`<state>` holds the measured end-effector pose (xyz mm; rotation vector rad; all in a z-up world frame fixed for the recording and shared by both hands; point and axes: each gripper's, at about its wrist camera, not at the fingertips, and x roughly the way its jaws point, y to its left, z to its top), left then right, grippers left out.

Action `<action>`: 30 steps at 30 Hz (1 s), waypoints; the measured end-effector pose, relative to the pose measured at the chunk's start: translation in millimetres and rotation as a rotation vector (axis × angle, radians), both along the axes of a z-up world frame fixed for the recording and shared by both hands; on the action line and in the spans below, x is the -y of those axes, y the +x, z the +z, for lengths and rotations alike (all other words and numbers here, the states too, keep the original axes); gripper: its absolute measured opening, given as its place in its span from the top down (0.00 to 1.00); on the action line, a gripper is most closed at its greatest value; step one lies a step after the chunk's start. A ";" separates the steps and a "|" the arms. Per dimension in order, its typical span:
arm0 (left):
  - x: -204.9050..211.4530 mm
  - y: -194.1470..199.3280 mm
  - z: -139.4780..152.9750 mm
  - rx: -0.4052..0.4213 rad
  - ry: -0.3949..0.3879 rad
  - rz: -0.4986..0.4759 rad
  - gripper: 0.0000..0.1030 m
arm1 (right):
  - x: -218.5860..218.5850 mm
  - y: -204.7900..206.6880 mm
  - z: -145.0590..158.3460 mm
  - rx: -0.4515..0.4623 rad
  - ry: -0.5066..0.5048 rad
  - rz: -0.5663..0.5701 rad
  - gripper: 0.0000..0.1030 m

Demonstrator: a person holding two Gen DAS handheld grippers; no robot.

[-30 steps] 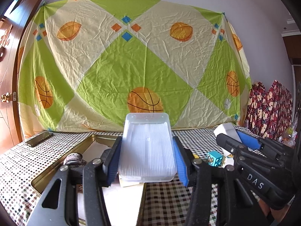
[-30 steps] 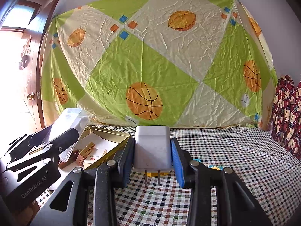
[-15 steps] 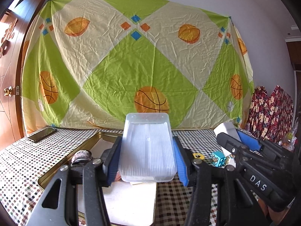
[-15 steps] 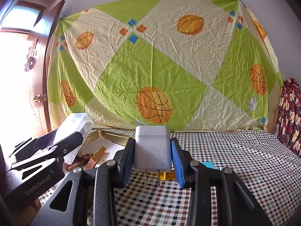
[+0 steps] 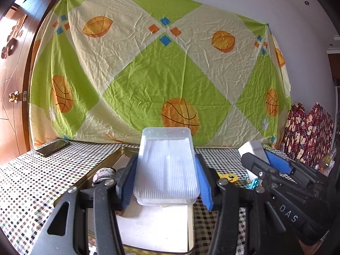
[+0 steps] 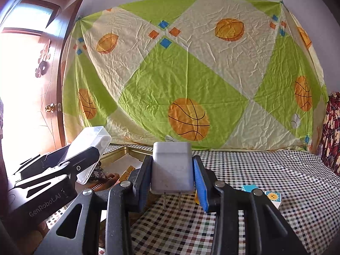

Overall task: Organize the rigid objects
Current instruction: 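Carry the plug with the right tool while the left tool carries the plastic box over the tin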

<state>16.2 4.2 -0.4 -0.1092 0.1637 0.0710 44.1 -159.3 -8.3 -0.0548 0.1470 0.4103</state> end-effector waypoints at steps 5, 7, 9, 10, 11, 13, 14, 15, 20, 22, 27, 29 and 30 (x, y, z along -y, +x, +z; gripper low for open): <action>-9.3 -0.9 -1.3 -0.003 -0.008 0.018 0.50 | -7.6 -2.3 -0.6 0.006 -0.006 0.011 0.61; -13.5 -0.8 -1.6 -0.004 -0.012 0.026 0.50 | -10.7 -2.5 -0.7 0.007 -0.007 0.017 0.61; -17.0 -1.2 -2.0 -0.005 -0.016 0.032 0.50 | -14.1 -2.6 -1.2 0.007 -0.010 0.021 0.61; -18.4 -1.2 -2.0 -0.006 -0.018 0.034 0.50 | -15.7 -2.5 -1.1 0.007 -0.012 0.024 0.61; -20.1 -1.3 -2.1 -0.007 -0.021 0.036 0.50 | -17.3 -2.7 -1.2 0.008 -0.013 0.027 0.61; -22.3 -2.4 -2.0 -0.006 -0.022 0.041 0.50 | -20.6 -2.8 -1.2 0.009 -0.015 0.033 0.61; -23.2 -3.1 -1.9 -0.005 -0.018 0.046 0.50 | -22.2 -2.8 -1.4 0.009 -0.017 0.036 0.61; -24.4 -3.7 -2.1 -0.004 -0.016 0.049 0.50 | -23.7 -3.2 -1.7 0.010 -0.018 0.038 0.61; -34.1 -4.0 -3.3 -0.014 -0.020 0.063 0.50 | -31.4 -3.6 -1.7 0.012 -0.024 0.051 0.61; -37.7 -3.9 -3.8 -0.018 -0.023 0.069 0.50 | -34.4 -3.0 -1.6 0.011 -0.025 0.057 0.61; -44.8 -3.7 -4.5 -0.026 -0.027 0.078 0.50 | -41.2 -1.8 -1.4 0.010 -0.031 0.069 0.61; -47.1 -3.7 -4.5 -0.027 -0.018 0.087 0.50 | -44.2 -1.9 -1.5 0.012 -0.036 0.075 0.61; -49.3 -3.5 -4.8 -0.029 -0.020 0.090 0.50 | -45.7 -2.1 -1.5 0.013 -0.038 0.078 0.61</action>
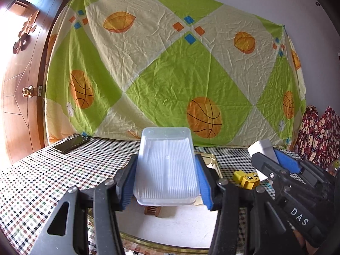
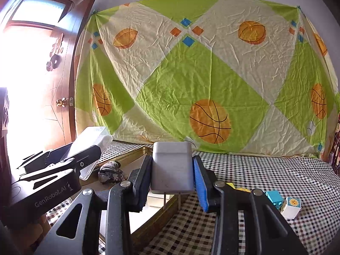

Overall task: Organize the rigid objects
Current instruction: 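Carry the plug with the right tool while the left tool carries the plastic box over the tin, then lower the plastic box into the tin with the left tool while the right tool releases the plug inside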

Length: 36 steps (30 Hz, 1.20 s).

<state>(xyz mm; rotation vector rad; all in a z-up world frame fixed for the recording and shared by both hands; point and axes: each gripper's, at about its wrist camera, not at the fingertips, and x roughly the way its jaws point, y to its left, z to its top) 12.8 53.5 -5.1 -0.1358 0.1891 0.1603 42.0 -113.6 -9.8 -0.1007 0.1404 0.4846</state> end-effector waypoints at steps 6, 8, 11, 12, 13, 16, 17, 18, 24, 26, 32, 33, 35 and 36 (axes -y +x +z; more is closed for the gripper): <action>-9.7 1.5 -0.4 -0.014 -0.001 0.015 0.50 | -10.1 0.2 -1.0 0.001 -0.016 0.015 0.61; -12.7 2.9 -0.8 -0.020 0.000 0.018 0.50 | -13.0 1.0 -1.1 0.000 -0.019 0.020 0.61; -17.8 5.4 -1.8 -0.034 -0.009 0.017 0.50 | -17.9 1.7 -1.4 0.000 -0.023 0.025 0.61; -18.6 5.8 -1.9 -0.037 -0.009 0.017 0.50 | -19.4 1.5 -1.5 0.001 -0.026 0.027 0.61; -19.2 6.0 -1.9 -0.040 -0.009 0.016 0.50 | -21.0 1.0 -1.6 0.002 -0.027 0.029 0.61; -20.4 5.6 -1.0 -0.041 -0.006 0.014 0.50 | -24.5 0.4 -1.8 0.004 -0.033 0.035 0.61; -20.6 5.4 -0.6 -0.041 -0.005 0.013 0.50 | -26.0 0.3 -1.9 0.004 -0.034 0.037 0.61; -21.2 5.2 -0.2 -0.042 -0.004 0.011 0.50 | -27.5 0.5 -2.1 0.003 -0.036 0.039 0.61; -27.2 9.6 0.4 -0.051 0.009 0.021 0.50 | -35.5 2.5 -4.2 -0.008 -0.045 0.051 0.61; -31.2 12.0 -1.1 -0.058 0.004 0.027 0.50 | -36.1 3.4 -4.5 -0.013 -0.046 0.052 0.61; -33.7 14.1 -3.1 -0.064 0.007 0.032 0.50 | -34.8 4.7 -4.7 -0.018 -0.039 0.052 0.61; -33.3 14.1 -3.0 -0.063 0.009 0.033 0.50 | -34.0 4.6 -4.6 -0.016 -0.035 0.050 0.61; -32.8 13.1 -2.8 -0.057 0.012 0.038 0.50 | -32.6 5.3 -4.4 -0.016 -0.028 0.048 0.61; -32.6 12.5 -2.6 -0.054 0.014 0.039 0.50 | -32.2 5.8 -4.5 -0.018 -0.026 0.047 0.61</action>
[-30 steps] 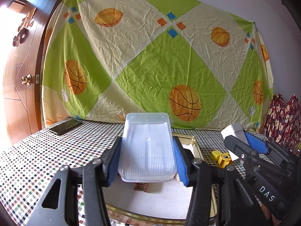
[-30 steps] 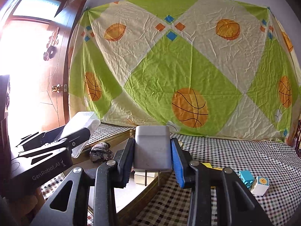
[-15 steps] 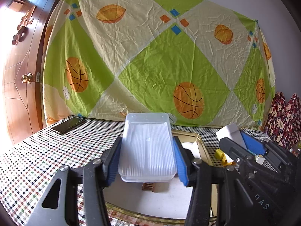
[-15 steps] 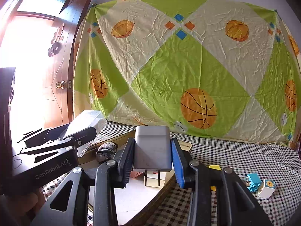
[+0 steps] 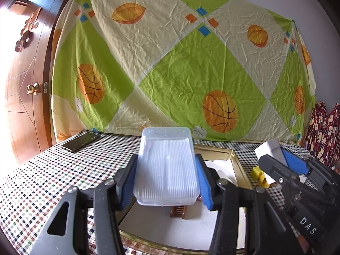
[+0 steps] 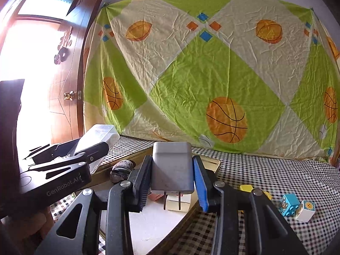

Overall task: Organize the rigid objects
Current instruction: 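Lower the plastic box into the tin with the left tool while the right tool releases the plug inside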

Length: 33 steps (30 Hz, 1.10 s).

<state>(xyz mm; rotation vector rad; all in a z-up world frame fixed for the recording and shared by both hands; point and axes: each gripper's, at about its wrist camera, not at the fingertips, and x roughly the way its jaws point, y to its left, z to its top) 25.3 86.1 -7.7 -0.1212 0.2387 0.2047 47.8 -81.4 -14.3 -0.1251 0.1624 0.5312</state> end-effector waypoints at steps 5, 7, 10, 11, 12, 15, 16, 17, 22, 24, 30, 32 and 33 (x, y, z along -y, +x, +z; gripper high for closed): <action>1.0 4.7 0.3 -0.009 0.009 -0.001 0.50 | 0.0 2.7 -0.6 -0.011 0.006 0.004 0.61; 1.8 7.6 0.2 -0.016 0.013 -0.007 0.50 | -1.2 3.8 -0.6 -0.015 0.003 0.006 0.61; 3.6 13.4 -0.4 -0.034 0.023 -0.019 0.50 | -4.4 6.3 -0.5 -0.016 -0.011 0.007 0.61; 3.8 15.9 -0.6 -0.043 0.024 -0.025 0.50 | -5.6 7.7 -0.5 -0.019 -0.016 0.008 0.61; 3.5 18.5 -1.0 -0.053 0.025 -0.028 0.50 | -6.4 9.6 -0.4 -0.025 -0.017 0.009 0.61; 0.5 25.3 -2.1 -0.081 0.017 -0.039 0.50 | -7.4 17.4 1.5 -0.054 -0.015 0.012 0.61; -1.2 27.7 -2.0 -0.091 0.012 -0.041 0.50 | -7.2 20.8 2.3 -0.065 -0.014 0.014 0.61; -2.7 30.1 -1.8 -0.100 0.010 -0.044 0.50 | -7.4 24.5 3.1 -0.077 -0.014 0.014 0.61; -7.6 41.7 0.5 -0.151 0.013 -0.063 0.50 | -9.9 46.9 5.3 -0.139 -0.027 0.008 0.61; -7.8 45.7 2.3 -0.165 0.020 -0.072 0.50 | -10.4 58.1 5.2 -0.175 -0.029 0.005 0.61; -2.7 66.7 -0.1 -0.248 0.044 -0.112 0.50 | -17.0 88.7 -0.9 -0.271 -0.056 0.004 0.61; -0.4 72.6 -1.9 -0.267 0.056 -0.116 0.50 | -21.4 96.5 -2.7 -0.292 -0.070 0.007 0.61; 1.0 76.3 -3.1 -0.281 0.064 -0.116 0.50 | -24.0 99.9 -3.4 -0.301 -0.077 0.008 0.61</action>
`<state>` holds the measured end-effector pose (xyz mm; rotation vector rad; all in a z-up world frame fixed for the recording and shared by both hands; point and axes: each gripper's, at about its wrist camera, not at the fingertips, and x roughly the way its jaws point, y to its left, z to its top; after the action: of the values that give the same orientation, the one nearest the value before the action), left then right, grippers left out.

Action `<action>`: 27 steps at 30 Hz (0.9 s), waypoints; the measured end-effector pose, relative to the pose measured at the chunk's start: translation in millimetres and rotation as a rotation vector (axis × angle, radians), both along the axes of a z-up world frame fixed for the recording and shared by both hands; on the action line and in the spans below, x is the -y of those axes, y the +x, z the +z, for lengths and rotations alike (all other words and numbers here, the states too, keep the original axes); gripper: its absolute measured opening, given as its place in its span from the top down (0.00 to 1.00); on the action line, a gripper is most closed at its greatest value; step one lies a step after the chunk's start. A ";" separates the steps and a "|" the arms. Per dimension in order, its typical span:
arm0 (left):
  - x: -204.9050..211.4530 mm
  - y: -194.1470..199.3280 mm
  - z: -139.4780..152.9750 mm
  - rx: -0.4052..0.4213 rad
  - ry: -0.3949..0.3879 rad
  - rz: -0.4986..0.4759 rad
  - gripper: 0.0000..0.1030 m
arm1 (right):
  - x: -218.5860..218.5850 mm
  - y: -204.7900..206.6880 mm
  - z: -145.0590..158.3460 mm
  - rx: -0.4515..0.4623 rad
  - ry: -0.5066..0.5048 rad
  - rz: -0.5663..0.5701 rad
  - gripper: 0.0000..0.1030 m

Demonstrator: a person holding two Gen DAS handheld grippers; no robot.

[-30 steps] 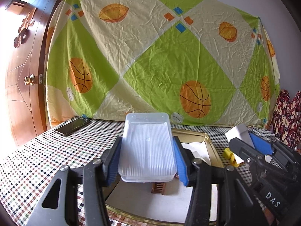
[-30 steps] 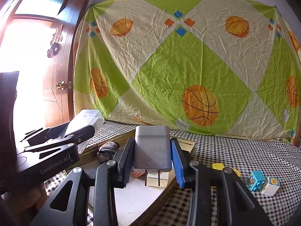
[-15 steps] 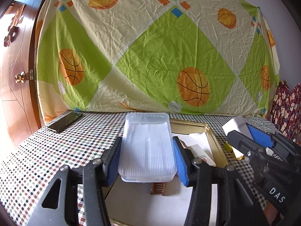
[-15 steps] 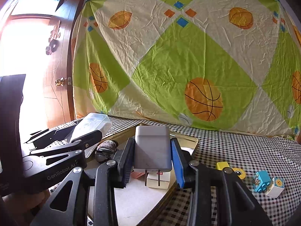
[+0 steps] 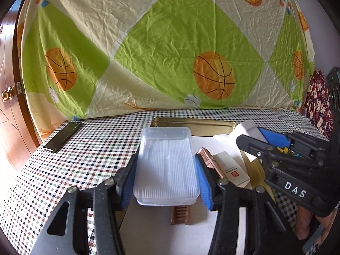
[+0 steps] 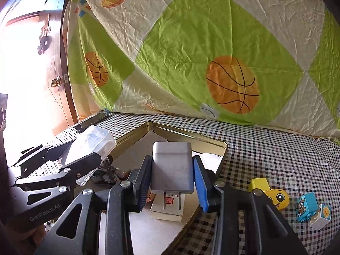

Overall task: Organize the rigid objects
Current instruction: 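Lower the plastic box into the tin with the left tool while the right tool releases the plug inside, then move the left tool to the yellow face block while the right tool approaches the sun-print cube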

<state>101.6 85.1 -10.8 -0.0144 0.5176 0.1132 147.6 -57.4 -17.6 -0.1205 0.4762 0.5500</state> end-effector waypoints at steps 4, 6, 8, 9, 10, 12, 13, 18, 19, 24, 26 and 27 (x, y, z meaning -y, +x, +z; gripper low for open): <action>0.2 5.8 -2.5 -0.016 0.015 0.013 0.48 | -10.6 8.3 -5.1 -0.033 -0.031 0.025 0.61; -1.0 4.8 -2.2 -0.010 0.028 0.040 0.38 | -11.9 8.6 -8.1 -0.042 -0.036 0.032 0.59; -2.7 0.6 -0.8 0.004 0.022 0.046 0.34 | -6.8 5.9 -8.4 -0.038 -0.021 0.029 0.49; -2.6 -1.8 0.3 0.011 0.021 0.049 0.31 | -3.0 3.6 -7.7 -0.039 -0.010 0.030 0.47; -2.3 -4.6 1.7 0.021 0.017 0.051 0.28 | 1.5 0.6 -6.7 -0.034 -0.003 0.030 0.44; -1.0 -10.3 5.5 0.050 0.006 0.058 0.12 | 12.5 -6.3 -3.1 -0.010 0.001 0.015 0.43; 0.4 -13.4 7.8 0.066 0.000 0.064 0.08 | 19.3 -10.8 -1.0 0.004 0.003 0.008 0.41; 24.9 -22.8 18.5 0.117 -0.021 0.013 0.01 | 63.3 -24.6 8.7 0.082 -0.009 -0.066 0.29; 33.1 -23.1 19.7 0.120 -0.020 -0.003 0.01 | 73.9 -23.5 10.2 0.090 -0.011 -0.088 0.29; 82.9 -19.2 21.3 0.111 -0.003 -0.109 0.01 | 135.1 -6.2 12.0 0.078 -0.012 -0.256 0.29; 103.2 -13.7 19.3 0.096 0.009 -0.147 0.01 | 163.4 0.6 11.0 0.059 0.003 -0.329 0.29; 113.7 -10.4 17.8 0.085 0.012 -0.167 0.01 | 176.8 3.9 10.0 0.047 0.009 -0.366 0.29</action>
<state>91.2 -28.6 7.0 0.0354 0.4310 -0.0470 151.5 -234.2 -7.6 -0.0359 0.4370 0.1906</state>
